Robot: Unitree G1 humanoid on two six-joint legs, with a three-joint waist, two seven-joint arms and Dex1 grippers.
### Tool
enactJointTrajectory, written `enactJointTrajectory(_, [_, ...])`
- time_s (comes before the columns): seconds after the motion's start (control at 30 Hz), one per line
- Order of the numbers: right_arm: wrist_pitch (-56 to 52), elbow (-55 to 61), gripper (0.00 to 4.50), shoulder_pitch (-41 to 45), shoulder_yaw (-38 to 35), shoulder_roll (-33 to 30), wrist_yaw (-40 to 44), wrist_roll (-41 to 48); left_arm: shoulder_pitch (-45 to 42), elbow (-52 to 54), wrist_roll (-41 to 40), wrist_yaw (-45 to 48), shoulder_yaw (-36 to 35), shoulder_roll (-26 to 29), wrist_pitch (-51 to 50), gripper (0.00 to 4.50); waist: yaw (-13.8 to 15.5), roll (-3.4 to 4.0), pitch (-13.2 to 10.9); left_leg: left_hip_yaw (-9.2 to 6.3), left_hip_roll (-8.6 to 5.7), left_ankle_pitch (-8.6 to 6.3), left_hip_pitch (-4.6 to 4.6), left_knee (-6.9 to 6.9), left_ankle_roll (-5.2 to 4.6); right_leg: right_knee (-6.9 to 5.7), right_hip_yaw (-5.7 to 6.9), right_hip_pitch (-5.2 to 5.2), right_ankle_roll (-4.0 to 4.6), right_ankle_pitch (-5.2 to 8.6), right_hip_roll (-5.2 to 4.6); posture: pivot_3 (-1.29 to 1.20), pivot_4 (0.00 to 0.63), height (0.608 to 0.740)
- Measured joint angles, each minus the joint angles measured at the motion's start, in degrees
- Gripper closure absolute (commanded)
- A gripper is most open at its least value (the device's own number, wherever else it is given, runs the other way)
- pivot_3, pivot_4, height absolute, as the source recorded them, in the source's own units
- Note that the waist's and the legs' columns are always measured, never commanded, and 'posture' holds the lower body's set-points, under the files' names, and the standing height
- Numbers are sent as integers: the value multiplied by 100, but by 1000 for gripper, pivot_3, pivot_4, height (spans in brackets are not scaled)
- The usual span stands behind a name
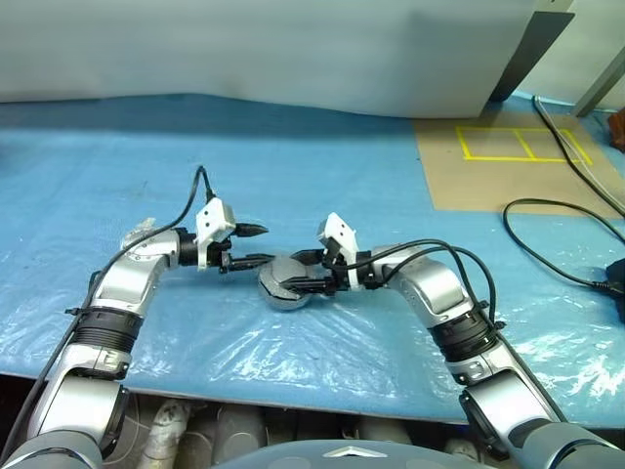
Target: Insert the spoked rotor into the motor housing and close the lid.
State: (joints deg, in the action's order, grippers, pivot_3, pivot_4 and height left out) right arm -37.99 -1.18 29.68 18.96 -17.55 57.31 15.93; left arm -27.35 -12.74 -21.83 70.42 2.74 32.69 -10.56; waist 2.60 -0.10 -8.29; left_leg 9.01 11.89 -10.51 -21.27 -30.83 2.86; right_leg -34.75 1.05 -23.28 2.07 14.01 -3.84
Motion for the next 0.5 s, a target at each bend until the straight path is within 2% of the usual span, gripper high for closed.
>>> enactJointTrajectory(0.27, [252,50,1531,-11,82,-231,98,-70,412,834,-454,385,-121,465,-639,1354,13,1,-16,-1,0,0,1,-8,0,-4,0,3,1,1,-1,0,150,740])
enactJointTrajectory(0.5, [299,49,1531,-7,212,114,-249,-223,539,927,-407,193,-121,473,-632,1354,-15,0,-17,-4,1,0,5,-19,0,-10,-1,8,1,1,0,0,150,740])
